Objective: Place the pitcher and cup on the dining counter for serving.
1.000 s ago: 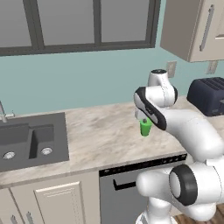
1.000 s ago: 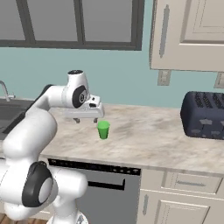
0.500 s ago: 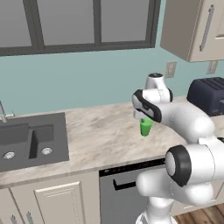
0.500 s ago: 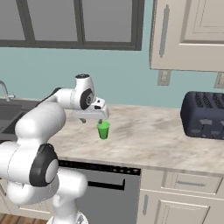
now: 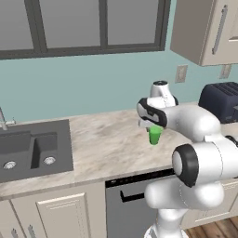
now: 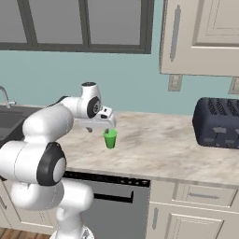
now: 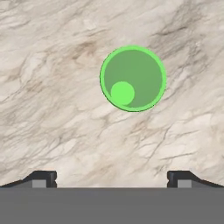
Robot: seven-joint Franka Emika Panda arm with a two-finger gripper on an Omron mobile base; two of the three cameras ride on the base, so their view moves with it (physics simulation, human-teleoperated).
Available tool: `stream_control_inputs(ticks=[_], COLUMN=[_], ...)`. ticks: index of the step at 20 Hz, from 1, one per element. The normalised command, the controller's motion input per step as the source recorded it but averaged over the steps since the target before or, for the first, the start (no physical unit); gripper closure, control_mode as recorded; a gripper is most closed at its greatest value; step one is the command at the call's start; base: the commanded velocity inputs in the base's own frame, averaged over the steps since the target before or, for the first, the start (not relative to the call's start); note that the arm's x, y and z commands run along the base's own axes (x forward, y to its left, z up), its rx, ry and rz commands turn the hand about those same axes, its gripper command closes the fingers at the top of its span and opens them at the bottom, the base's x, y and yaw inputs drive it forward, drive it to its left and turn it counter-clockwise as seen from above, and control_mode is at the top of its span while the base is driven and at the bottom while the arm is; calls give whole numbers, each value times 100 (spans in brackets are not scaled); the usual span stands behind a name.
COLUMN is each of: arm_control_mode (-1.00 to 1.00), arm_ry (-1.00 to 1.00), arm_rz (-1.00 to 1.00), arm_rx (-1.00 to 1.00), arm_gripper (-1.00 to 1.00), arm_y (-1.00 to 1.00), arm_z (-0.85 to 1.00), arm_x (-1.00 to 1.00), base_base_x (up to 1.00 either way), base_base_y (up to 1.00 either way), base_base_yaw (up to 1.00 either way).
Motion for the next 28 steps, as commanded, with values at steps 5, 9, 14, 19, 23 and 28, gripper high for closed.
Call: stream_control_inputs(ticks=[5, 9, 14, 19, 23, 28], arm_control_mode=[-100, -100, -100, -100, -100, -100], arm_ry=[0, 0, -1, 0, 0, 0], arm_rz=[0, 0, 0, 0, 0, 0], arm_rx=[-1, -2, 0, 0, 0, 0], arm_gripper=[-100, -100, -100, -100, -100, -100], arm_y=[0, 4, 3, 0, 0, 0], arm_z=[-25, -17, -16, -15, -15, -12], arm_x=[21, 21, 2, 0, 0, 0], base_base_x=[0, 0, 0, 0, 0, 0], base_base_y=[0, 0, 0, 0, 0, 0], base_base_yaw=[0, 0, 0, 0, 0, 0])
